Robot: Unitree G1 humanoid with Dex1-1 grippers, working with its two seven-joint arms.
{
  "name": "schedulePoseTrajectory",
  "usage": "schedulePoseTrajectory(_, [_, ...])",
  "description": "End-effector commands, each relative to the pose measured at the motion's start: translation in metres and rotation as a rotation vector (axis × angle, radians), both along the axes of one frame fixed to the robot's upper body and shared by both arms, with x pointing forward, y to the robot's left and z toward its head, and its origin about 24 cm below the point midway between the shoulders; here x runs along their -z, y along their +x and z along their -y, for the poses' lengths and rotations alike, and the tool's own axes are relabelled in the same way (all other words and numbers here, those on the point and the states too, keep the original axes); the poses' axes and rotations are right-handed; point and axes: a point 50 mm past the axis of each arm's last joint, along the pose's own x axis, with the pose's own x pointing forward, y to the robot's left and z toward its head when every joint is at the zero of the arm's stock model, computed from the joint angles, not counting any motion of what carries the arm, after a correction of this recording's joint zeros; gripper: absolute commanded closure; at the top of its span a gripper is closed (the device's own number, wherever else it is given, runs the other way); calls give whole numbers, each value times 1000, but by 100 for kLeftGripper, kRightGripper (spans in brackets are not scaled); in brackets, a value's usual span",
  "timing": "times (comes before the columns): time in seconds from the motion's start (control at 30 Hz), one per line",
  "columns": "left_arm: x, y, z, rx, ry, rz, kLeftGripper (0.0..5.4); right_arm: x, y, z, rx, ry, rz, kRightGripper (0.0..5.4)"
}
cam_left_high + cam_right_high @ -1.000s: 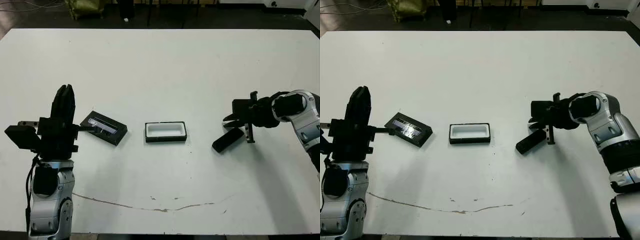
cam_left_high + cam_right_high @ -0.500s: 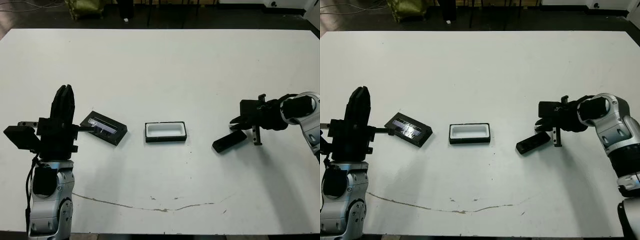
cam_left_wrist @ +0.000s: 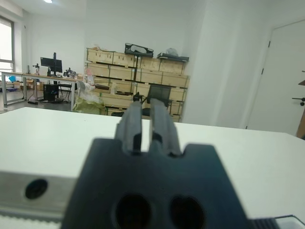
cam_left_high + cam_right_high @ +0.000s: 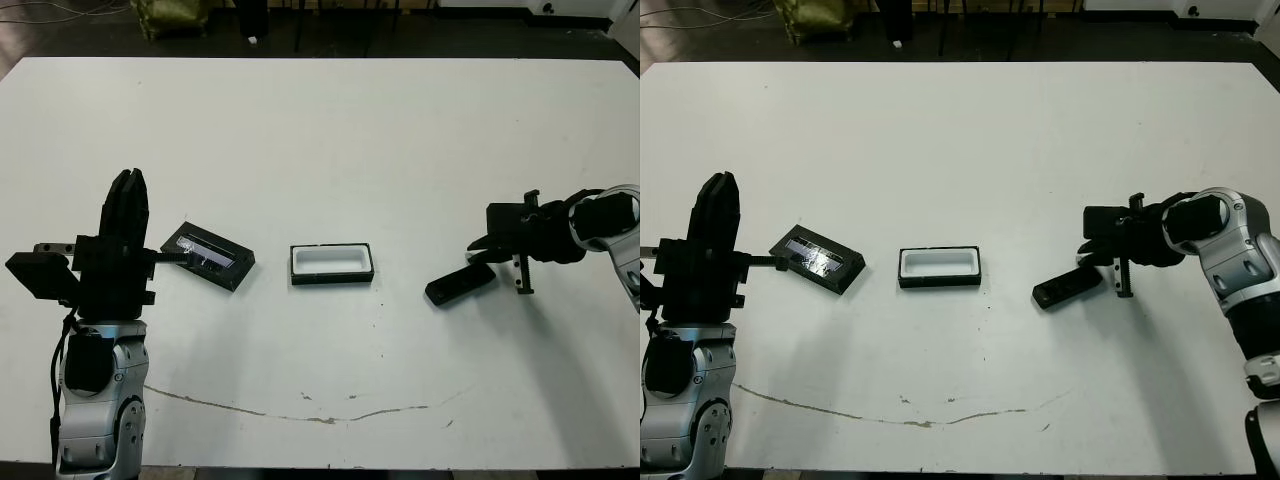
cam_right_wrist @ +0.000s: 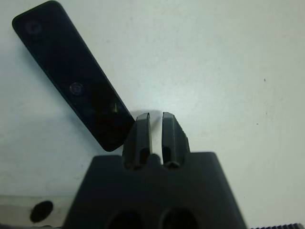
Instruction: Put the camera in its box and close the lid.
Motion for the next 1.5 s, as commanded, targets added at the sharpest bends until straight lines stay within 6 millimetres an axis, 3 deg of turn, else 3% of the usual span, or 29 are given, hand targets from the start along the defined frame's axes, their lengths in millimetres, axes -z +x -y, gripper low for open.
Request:
schedulePoseTrajectory(0.03, [7, -2, -2, -8, -5, -33, 537, 8, -7, 7, 22, -23, -51, 540])
schedulePoseTrajectory(0.57, [6, -2, -4, -7, -11, -32, 537, -1, -21, 10, 16, -72, -95, 540])
schedulePoseTrajectory(1.0, [5, -2, -4, -12, -6, -30, 537, -14, -37, 5, 1, -159, -63, 540])
schedulePoseTrajectory(1.5, [3, -2, -4, -17, -10, -36, 537, -22, -49, -4, -19, -141, -105, 540])
